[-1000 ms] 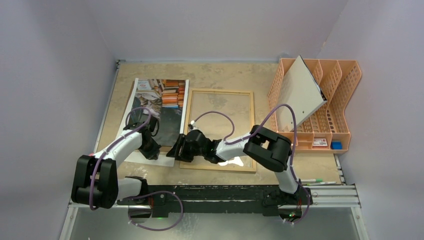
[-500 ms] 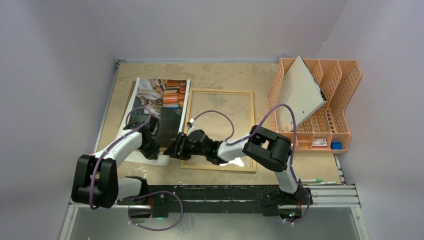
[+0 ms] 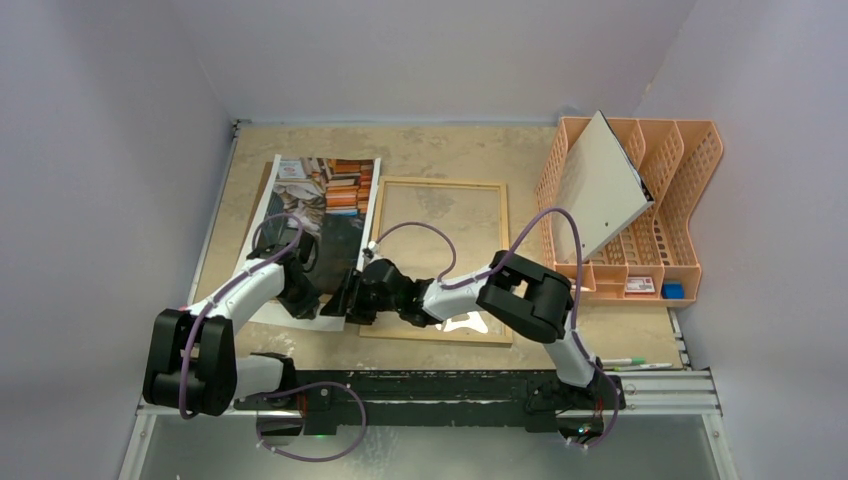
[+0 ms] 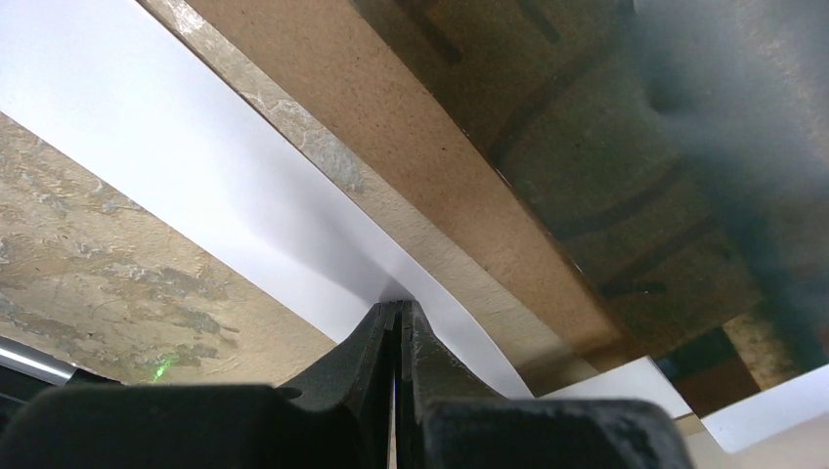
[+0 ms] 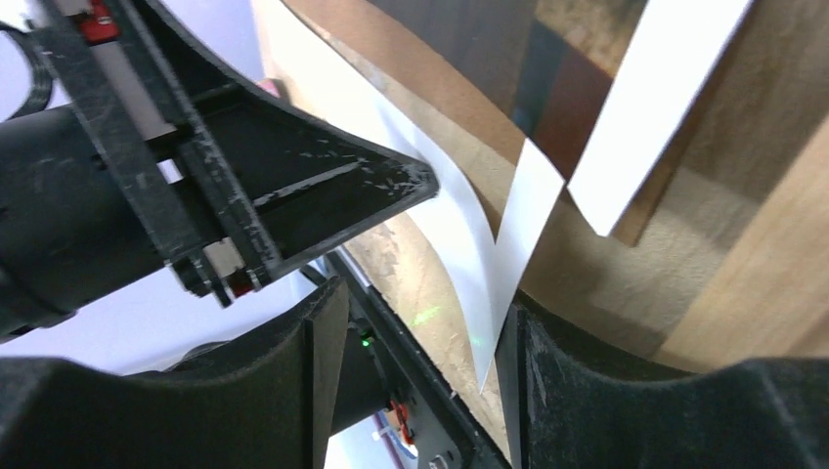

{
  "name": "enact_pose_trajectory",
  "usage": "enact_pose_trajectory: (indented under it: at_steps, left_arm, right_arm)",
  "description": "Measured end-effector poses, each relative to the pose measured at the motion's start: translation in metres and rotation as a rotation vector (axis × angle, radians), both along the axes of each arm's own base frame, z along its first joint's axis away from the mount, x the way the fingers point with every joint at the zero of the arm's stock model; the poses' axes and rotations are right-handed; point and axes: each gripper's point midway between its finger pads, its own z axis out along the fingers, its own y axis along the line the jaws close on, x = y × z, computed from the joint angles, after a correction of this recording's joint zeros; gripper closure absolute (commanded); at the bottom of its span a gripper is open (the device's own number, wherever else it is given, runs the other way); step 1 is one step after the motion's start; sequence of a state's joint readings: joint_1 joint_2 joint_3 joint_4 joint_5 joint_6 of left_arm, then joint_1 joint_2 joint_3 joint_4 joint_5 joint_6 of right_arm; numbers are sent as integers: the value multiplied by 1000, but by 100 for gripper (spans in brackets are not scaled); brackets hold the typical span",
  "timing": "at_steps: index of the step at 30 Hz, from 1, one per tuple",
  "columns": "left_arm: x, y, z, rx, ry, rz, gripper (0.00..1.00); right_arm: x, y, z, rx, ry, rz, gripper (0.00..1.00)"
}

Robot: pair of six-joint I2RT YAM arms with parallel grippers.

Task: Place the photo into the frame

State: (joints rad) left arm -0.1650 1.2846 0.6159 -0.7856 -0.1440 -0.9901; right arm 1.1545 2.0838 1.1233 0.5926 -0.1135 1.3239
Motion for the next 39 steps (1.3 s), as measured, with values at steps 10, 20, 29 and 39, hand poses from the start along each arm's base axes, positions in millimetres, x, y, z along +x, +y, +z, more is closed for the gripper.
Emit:
enact_pose_trajectory:
  at_steps: [10,20,29,39]
  left_arm:
    - [0,0,0,-1,0,-6,96]
    - [16,2,26,18,-57,-93,90]
    - [67,25,134,165,-426,-150,72]
    - [87,34,137,235,-408,-186,60]
  right_arm:
    - [0,-6,-13,-67,16,-14,83]
    - [1,-4,-12,-110,9,-5,100]
    - [10,4,30,-147,-93,39,100]
    - [9,-38,54,-302,-131,24,100]
